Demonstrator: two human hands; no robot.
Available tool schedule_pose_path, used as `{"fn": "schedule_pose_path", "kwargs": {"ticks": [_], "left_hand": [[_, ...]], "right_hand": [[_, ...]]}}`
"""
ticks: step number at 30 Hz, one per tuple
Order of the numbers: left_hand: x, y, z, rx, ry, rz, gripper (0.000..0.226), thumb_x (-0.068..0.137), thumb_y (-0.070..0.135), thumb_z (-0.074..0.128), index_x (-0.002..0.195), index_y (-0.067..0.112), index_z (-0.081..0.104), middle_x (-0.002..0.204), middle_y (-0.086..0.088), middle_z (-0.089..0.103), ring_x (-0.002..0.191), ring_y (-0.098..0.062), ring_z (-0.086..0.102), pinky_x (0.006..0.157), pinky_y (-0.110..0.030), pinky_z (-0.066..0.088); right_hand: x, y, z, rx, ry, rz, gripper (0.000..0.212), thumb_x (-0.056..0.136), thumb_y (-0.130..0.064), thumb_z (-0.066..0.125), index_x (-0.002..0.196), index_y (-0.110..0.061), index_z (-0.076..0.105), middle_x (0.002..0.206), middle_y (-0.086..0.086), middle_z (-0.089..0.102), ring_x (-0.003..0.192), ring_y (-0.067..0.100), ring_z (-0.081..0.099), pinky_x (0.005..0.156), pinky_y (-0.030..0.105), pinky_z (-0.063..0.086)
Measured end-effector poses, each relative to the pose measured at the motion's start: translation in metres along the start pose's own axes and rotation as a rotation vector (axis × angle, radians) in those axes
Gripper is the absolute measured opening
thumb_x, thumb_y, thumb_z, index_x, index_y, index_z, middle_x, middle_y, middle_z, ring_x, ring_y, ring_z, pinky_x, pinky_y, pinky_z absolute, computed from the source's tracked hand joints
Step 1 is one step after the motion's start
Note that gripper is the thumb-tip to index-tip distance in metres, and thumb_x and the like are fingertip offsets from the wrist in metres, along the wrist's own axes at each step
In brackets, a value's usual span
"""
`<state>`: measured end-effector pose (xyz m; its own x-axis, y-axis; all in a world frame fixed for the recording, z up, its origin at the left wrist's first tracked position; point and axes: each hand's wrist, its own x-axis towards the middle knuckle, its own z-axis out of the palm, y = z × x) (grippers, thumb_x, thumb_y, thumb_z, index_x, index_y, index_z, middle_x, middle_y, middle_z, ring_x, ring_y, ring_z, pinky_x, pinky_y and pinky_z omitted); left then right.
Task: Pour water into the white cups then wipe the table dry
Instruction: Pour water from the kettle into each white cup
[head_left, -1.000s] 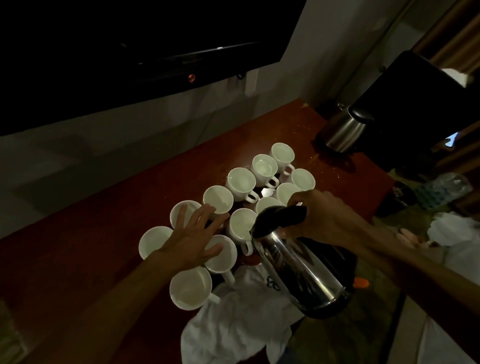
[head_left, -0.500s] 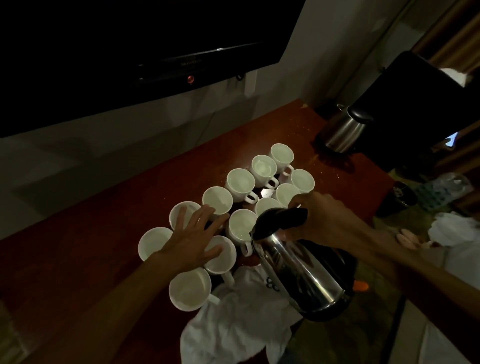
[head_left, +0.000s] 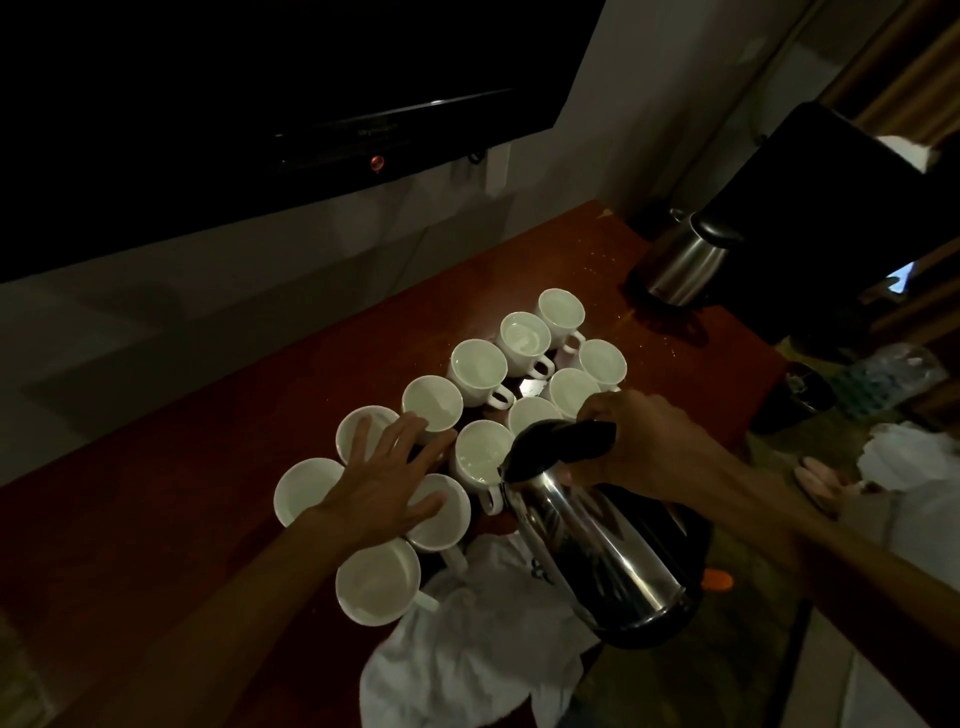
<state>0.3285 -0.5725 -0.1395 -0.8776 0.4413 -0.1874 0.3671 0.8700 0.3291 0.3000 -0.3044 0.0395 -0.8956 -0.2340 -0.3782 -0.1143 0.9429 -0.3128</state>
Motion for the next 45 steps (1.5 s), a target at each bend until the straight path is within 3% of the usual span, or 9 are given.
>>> {"fn": "schedule_pose_path", "kwargs": {"ticks": [4,8,14,25,34,45], "left_hand": [[0.0000,0.0001,-0.0007,-0.010,-0.001,-0.002,0.079,0.097,0.063,0.039,0.158,0.036,-0.004,0.167,-0.002,-0.001,0.153,-0.023,-0.008,0.117,-0.062,-0.010],[0.0002,0.0008,0.0001,-0.026,-0.008,-0.001,0.080,0.097,0.062,0.041,0.158,0.036,-0.003,0.166,-0.003,-0.001,0.153,-0.023,-0.009,0.118,-0.063,-0.009],[-0.0002,0.0016,0.0009,-0.043,0.006,0.008,0.079,0.098,0.060,0.042,0.158,0.035,-0.002,0.166,-0.003,-0.001,0.153,-0.023,-0.008,0.120,-0.057,-0.004],[0.0008,0.0028,0.0022,-0.046,0.009,-0.002,0.081,0.097,0.060,0.044,0.158,0.036,-0.002,0.166,-0.001,-0.001,0.153,-0.022,-0.010,0.118,-0.063,-0.007],[0.0015,0.0001,0.0076,-0.053,0.037,0.004,0.080,0.097,0.062,0.044,0.158,0.036,0.001,0.166,-0.002,0.001,0.153,-0.022,-0.009,0.117,-0.063,-0.009],[0.0013,0.0027,0.0075,-0.041,0.026,-0.005,0.079,0.097,0.059,0.044,0.158,0.036,-0.001,0.166,-0.003,0.000,0.153,-0.023,-0.010,0.116,-0.061,-0.012]], "right_hand": [[-0.0002,0.0009,0.0017,-0.015,0.003,-0.008,0.048,0.069,-0.045,0.087,0.105,-0.020,0.066,0.096,-0.007,0.067,0.080,0.008,0.064,0.066,0.025,0.055],[0.0012,0.0015,0.0017,-0.009,-0.003,0.006,0.051,0.068,-0.047,0.086,0.106,-0.021,0.065,0.098,-0.007,0.067,0.084,0.010,0.065,0.073,0.032,0.060],[0.0020,0.0015,0.0012,-0.047,-0.001,0.000,0.050,0.068,-0.050,0.086,0.104,-0.025,0.063,0.095,-0.008,0.066,0.080,0.008,0.064,0.069,0.031,0.059],[0.0013,0.0010,0.0005,-0.047,0.001,-0.019,0.051,0.069,-0.048,0.087,0.105,-0.020,0.064,0.095,-0.006,0.067,0.081,0.011,0.064,0.071,0.034,0.060],[0.0017,0.0013,0.0019,-0.032,0.003,0.000,0.047,0.068,-0.046,0.088,0.101,-0.023,0.063,0.094,-0.007,0.066,0.080,0.009,0.063,0.067,0.027,0.056],[-0.0011,0.0047,0.0029,-0.051,0.002,-0.020,0.051,0.069,-0.047,0.086,0.107,-0.020,0.065,0.100,-0.004,0.067,0.085,0.014,0.066,0.074,0.036,0.061]]}}
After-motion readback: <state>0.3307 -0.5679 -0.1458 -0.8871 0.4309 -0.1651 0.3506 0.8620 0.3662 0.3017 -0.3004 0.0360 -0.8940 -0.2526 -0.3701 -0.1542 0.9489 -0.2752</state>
